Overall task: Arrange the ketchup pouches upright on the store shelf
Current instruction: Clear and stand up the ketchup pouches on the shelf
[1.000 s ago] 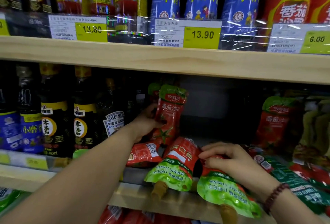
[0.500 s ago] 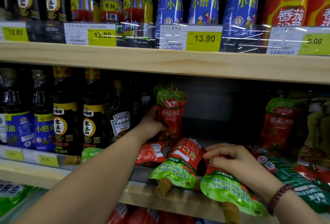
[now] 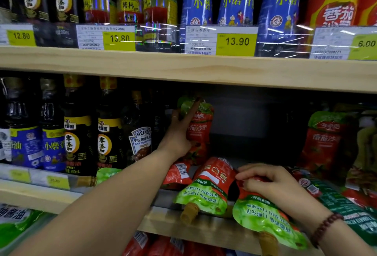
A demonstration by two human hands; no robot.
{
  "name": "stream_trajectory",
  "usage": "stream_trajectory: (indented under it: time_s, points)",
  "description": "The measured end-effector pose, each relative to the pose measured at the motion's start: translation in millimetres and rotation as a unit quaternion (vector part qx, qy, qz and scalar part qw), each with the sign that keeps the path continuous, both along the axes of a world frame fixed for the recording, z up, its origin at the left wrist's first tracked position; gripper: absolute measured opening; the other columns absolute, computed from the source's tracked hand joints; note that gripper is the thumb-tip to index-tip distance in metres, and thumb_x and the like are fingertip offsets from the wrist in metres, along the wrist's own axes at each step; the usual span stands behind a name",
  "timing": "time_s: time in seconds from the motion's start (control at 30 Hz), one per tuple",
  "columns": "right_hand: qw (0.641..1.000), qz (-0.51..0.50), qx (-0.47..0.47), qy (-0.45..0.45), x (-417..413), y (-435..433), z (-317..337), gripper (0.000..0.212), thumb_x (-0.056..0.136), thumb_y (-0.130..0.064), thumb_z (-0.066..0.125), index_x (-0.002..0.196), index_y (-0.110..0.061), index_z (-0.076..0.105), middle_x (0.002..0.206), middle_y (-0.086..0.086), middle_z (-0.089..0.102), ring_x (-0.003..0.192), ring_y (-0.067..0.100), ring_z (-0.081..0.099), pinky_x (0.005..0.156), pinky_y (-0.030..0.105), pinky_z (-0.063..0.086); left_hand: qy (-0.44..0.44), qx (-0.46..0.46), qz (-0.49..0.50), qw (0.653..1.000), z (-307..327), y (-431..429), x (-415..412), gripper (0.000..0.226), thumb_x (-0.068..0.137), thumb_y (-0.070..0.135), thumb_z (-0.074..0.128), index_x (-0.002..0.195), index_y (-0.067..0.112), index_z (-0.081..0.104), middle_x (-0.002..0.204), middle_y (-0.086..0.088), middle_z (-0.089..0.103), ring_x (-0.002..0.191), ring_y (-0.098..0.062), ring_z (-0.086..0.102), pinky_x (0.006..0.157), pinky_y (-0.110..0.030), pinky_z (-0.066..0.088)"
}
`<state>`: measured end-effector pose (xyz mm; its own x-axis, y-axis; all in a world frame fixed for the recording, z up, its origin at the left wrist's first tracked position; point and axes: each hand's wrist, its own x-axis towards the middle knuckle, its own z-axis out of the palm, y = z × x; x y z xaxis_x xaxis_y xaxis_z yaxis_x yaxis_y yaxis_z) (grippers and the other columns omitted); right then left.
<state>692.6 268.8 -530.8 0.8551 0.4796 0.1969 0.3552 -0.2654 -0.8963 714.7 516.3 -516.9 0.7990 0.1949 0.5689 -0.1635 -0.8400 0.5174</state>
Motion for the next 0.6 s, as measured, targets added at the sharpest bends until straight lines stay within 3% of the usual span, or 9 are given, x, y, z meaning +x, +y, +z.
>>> stream_trajectory:
  time_s: [0.3, 0.5, 0.6]
  points:
    - [1.0, 0.006, -0.005, -0.007, 5, -2, -3, 0.02, 0.072, -0.004, 0.07, 0.075, -0.022, 0.077, 0.1, -0.011, 0.068, 0.087, -0.002, 0.064, 0.073, 0.015, 0.048, -0.012, -0.02, 0.017, 1.0, -5, 16, 5, 0.11, 0.075, 0.001, 0.07, 0.13, 0.064, -0.002, 0.154, -0.004, 0.002, 0.141, -0.029, 0.02, 0.105, -0.034, 0.031]
    - [1.0, 0.012, 0.003, -0.007, 6, -3, -4, 0.019, 0.071, -0.005, 0.07, 0.076, -0.023, 0.077, 0.099, -0.011, 0.068, 0.083, -0.005, 0.064, 0.064, 0.009, 0.049, -0.007, -0.015, 0.031, 0.999, -8, 20, 5, 0.108, 0.077, 0.001, 0.069, 0.134, 0.058, -0.003, 0.155, -0.01, 0.001, 0.141, -0.033, 0.02, 0.107, -0.039, 0.032]
    - [1.0, 0.013, -0.002, -0.008, 8, -4, -5, 0.019, 0.071, -0.007, 0.07, 0.077, -0.024, 0.076, 0.099, -0.011, 0.069, 0.087, 0.0, 0.065, 0.068, 0.014, 0.049, -0.008, -0.012, 0.037, 0.999, -8, 20, 4, 0.106, 0.078, 0.002, 0.067, 0.134, 0.058, -0.003, 0.155, -0.01, 0.002, 0.141, -0.032, 0.019, 0.107, -0.037, 0.031]
